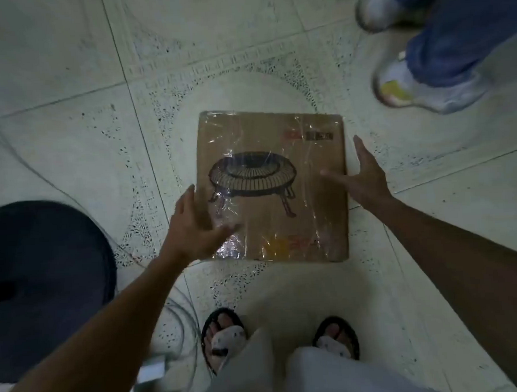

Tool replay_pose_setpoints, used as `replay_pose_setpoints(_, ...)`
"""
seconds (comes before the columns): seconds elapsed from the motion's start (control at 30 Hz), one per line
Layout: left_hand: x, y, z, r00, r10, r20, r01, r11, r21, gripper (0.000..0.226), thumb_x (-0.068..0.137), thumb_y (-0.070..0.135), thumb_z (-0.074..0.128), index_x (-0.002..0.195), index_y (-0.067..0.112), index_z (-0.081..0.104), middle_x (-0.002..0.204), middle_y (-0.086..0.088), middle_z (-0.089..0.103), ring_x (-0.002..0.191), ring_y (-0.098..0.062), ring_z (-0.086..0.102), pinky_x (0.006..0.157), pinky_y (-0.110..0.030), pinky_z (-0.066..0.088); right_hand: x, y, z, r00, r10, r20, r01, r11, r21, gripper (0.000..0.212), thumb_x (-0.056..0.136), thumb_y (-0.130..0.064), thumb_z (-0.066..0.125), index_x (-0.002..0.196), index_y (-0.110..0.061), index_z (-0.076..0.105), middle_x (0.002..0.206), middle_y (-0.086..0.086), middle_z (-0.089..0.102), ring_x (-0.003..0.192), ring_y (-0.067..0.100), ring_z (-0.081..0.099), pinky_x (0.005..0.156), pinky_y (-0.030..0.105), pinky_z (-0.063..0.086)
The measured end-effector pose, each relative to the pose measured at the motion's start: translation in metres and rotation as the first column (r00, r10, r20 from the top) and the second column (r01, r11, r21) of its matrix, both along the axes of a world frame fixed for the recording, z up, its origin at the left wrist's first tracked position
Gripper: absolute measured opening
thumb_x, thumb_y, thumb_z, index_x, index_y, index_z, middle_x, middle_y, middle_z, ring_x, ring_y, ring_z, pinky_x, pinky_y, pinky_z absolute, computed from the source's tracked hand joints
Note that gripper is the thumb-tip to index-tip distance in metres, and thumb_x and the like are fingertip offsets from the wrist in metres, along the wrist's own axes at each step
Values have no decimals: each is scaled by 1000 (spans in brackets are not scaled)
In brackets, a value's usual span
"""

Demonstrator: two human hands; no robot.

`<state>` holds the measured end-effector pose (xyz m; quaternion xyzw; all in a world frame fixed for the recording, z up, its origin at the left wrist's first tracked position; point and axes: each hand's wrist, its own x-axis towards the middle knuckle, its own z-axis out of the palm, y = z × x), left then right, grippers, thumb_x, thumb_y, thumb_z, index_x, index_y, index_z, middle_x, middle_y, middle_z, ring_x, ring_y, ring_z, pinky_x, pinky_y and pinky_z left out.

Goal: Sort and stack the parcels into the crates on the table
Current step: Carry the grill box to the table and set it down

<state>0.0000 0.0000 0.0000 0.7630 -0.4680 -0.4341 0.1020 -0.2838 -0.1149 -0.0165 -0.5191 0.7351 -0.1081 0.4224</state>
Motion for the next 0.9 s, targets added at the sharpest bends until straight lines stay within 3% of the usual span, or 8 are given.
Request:
replay_pose_setpoints(0.17, -8, 4, -42, 957, 218, -192, -218, 976, 20, 105, 54, 43, 87, 137, 19, 28, 132, -4, 49, 117, -26, 52, 96, -46, 47, 11, 11, -48, 996, -70, 57, 59, 982, 178, 116, 66, -41, 82, 151, -33, 4, 155, 2, 26, 139, 28, 31, 113, 44, 28)
replay_pose_setpoints(0.27, 7, -9, -21, 944, 278, -179, -286, 958, -21, 83, 60, 28, 86, 126, 21, 36, 115, -1, 57, 87, -16, 63, 65, -33, 57, 20, -4, -22, 996, -73, 56, 68, 993, 96, 111, 71, -27, 81, 152, -31, 6, 153, 3, 32, 136, 26, 35, 109, 36, 31)
replay_pose_setpoints(0.33, 19, -24, 5, 940, 288, -184, -308, 947, -88, 78, 63, 20, 84, 126, 19, 37, 113, 2, 55, 84, -12, 59, 57, -24, 52, 30, -22, 13, 995, -71, 67, 69, 997, 20, 110, 72, -24, 80, 152, -30, 4, 150, 5, 36, 133, 25, 39, 106, 33, 34)
replay_pose_setpoints(0.43, 40, -51, 70, 938, 287, -195, -325, 923, -206, 77, 65, 17, 82, 129, 19, 38, 112, 5, 51, 94, -18, 57, 65, -32, 56, 51, -56, 86, 983, -90, 158, 99, 994, -51, 123, 62, -34, 86, 152, -22, 3, 147, 7, 38, 131, 25, 42, 110, 39, 36)
replay_pose_setpoints(0.53, 65, -72, 155, 918, 313, -245, -376, 882, -283, 77, 64, 19, 84, 128, 20, 40, 113, 4, 51, 91, -13, 57, 61, -26, 55, 63, -88, 173, 986, -45, 162, 70, 986, -152, 119, 35, -67, 82, 138, -26, 39, 132, 4, 51, 119, 23, 53, 102, 42, 45)
replay_pose_setpoints(0.6, 81, -79, 213, 903, 328, -276, -405, 864, -298, 78, 58, 34, 86, 124, 28, 44, 118, 2, 54, 100, -16, 58, 77, -34, 56, 76, -100, 247, 988, 10, 151, 29, 967, -253, 103, 41, -65, 82, 131, -27, 47, 125, 2, 48, 118, 22, 50, 103, 39, 43)
replay_pose_setpoints(0.77, 105, -95, 385, 864, 363, -348, -477, 810, -341, 87, 44, 56, 79, 121, 34, 46, 121, -1, 54, 106, -20, 57, 90, -43, 52, 104, -110, 438, 970, 111, 217, -29, 936, -351, 87, 68, -39, 81, 139, -25, 34, 124, -1, 53, 110, 16, 53, 91, 26, 41)
replay_pose_setpoints(0.9, 116, -104, 533, 889, 297, -348, -428, 808, -404, 77, 66, 27, 83, 131, 23, 42, 117, 5, 57, 105, -19, 58, 86, -30, 48, 114, -105, 575, 961, 136, 239, -35, 921, -387, 100, 76, -37, 75, 150, -30, 9, 135, -1, 50, 110, 10, 47, 90, 21, 34)
